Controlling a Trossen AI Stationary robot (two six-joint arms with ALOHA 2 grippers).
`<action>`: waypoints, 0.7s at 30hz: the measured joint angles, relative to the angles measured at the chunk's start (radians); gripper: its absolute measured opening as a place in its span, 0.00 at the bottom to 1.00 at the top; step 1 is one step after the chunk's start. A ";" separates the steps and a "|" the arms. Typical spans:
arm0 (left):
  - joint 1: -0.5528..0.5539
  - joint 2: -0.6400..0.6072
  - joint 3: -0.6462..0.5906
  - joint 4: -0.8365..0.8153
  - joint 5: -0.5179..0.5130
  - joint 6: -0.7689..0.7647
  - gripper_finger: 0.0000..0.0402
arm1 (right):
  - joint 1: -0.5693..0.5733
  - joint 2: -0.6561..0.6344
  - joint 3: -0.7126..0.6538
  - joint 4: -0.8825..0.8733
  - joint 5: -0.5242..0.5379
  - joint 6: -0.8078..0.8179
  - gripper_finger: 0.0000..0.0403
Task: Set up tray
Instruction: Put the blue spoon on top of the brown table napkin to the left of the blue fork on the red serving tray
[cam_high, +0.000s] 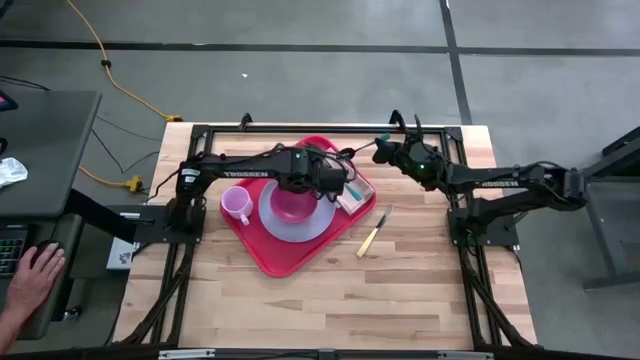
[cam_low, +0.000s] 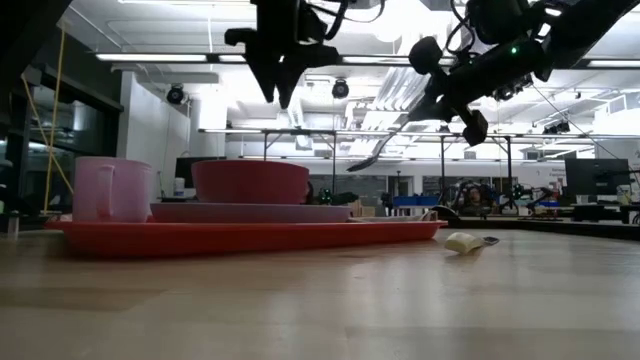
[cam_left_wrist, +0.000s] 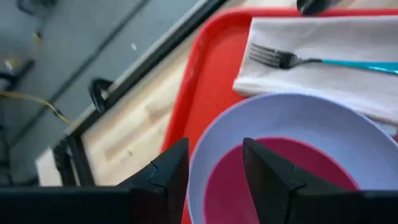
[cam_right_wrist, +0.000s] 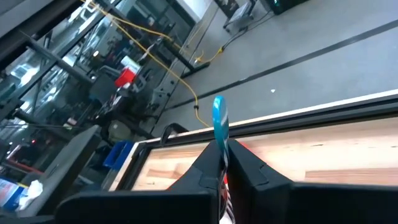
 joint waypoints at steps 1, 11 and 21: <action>-0.008 0.000 0.000 0.000 -0.027 0.002 0.45 | 0.014 0.000 0.000 0.000 0.021 0.000 0.00; -0.028 -0.113 -0.102 -0.001 -0.196 -0.119 0.45 | 0.075 0.000 0.000 -0.030 0.133 0.021 0.00; -0.028 -0.375 -0.483 0.340 -0.173 -0.136 0.45 | 0.042 0.000 0.000 0.022 0.124 -0.001 0.00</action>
